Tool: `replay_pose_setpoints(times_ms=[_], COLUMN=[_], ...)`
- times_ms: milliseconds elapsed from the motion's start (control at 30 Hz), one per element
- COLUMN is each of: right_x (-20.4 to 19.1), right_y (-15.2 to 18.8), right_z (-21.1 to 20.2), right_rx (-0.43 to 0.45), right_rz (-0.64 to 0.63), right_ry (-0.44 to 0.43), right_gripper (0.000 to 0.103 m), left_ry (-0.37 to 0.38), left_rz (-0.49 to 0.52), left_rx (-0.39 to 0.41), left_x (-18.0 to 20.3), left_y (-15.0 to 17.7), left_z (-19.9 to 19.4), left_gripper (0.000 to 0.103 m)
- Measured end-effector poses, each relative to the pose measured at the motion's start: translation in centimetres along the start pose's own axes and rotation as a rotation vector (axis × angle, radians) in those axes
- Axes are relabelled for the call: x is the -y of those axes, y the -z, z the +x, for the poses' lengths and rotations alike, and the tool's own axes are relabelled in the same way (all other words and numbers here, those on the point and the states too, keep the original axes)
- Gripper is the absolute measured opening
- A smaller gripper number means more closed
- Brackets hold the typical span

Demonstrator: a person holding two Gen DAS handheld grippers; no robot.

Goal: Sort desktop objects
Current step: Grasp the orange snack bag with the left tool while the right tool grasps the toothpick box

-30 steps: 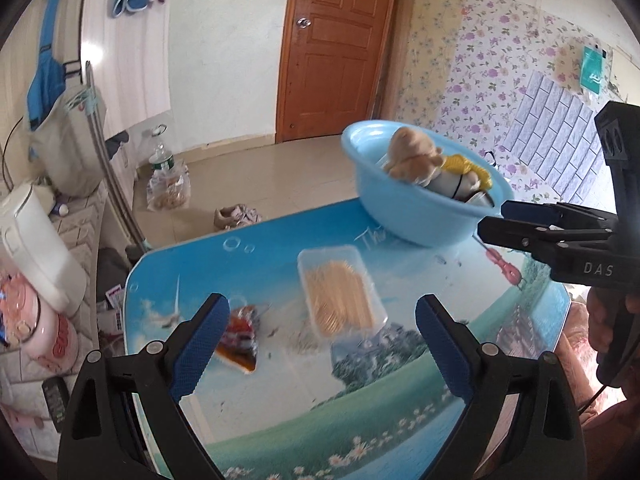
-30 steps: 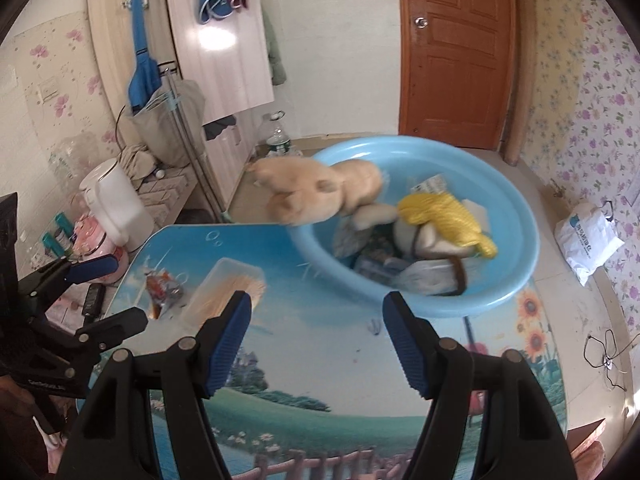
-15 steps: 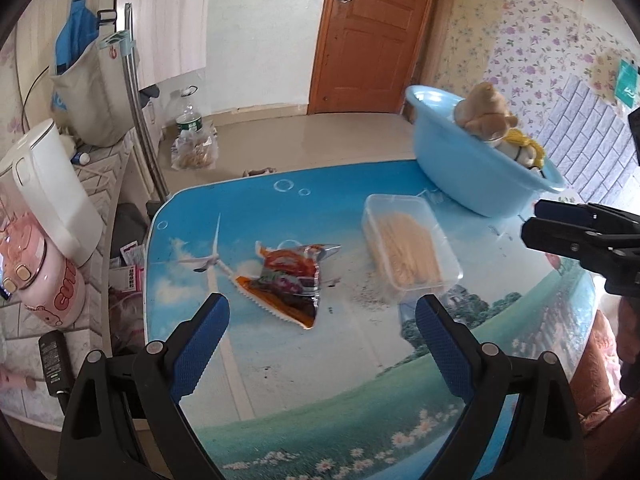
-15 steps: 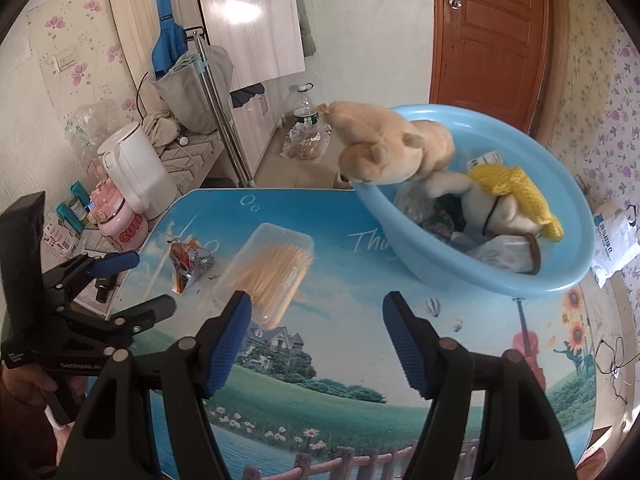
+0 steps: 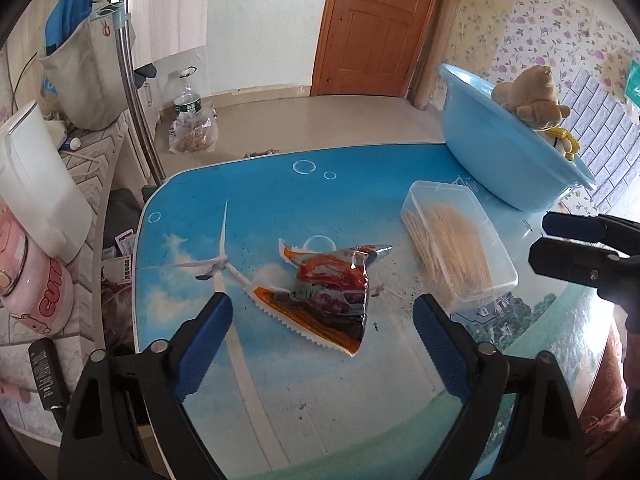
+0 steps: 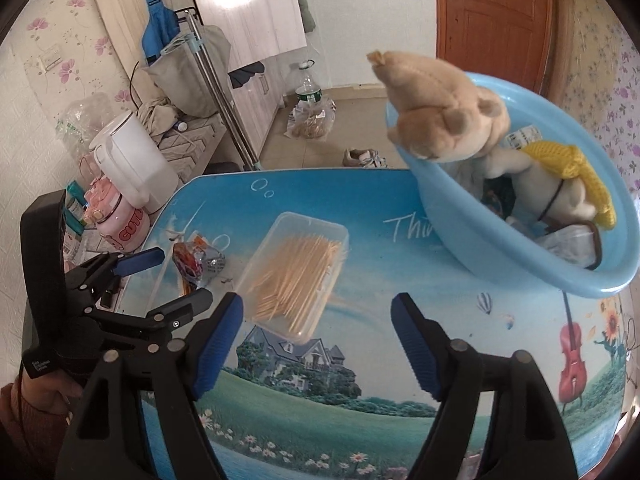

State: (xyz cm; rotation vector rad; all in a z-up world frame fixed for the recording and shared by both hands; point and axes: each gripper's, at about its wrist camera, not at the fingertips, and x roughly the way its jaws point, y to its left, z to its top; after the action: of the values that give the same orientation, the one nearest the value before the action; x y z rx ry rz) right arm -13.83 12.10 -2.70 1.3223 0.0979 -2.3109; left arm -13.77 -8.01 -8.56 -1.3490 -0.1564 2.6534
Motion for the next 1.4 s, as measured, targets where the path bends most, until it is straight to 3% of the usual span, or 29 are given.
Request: replay_pose_setpoints(times_ms=[267,367,467,767,800,833,1400], right_x=[-1.0,-1.5,-2.0,-2.8,-2.9,-3.0,-0.4], right_y=[0.0,-0.2,-0.4,-0.7,-0.8,-0.8,0.5], right_z=[2.0,2.8,3.5,5.6,5.6,5.5,2.3], right_rx=[-0.046,-0.061,-0.067,-0.115,-0.120,-0.117,-0.086], right_rz=[0.000,-0.003,-0.017,-0.024,-0.028,-0.042,-0.115], right_ry=[0.016,0.020,0.029,0.038,0.038,0.039,0.017], right_gripper=[0.077,0.078,0.084,0.085,0.083,0.073,0.069], left_ry=[0.006,0.007,-0.004,-0.001,-0.002,-0.002,0.001], left_rz=[-0.003,0.023,0.037,0.033,0.032,0.032,0.042], left_rx=[0.027,0.036,0.037,0.038,0.037,0.035,0.006], left_x=[-1.0,-0.8,-0.6,-0.8,-0.8,-0.8,2.1], left_y=[-0.2,-0.2,-0.1,-0.1,-0.1,-0.1,1.2], left_z=[0.2,-0.2,-0.1,-0.3,-0.3,-0.3,-1.1], left_gripper=[0.046,0.038,0.037,0.037,0.037,0.037,0.037])
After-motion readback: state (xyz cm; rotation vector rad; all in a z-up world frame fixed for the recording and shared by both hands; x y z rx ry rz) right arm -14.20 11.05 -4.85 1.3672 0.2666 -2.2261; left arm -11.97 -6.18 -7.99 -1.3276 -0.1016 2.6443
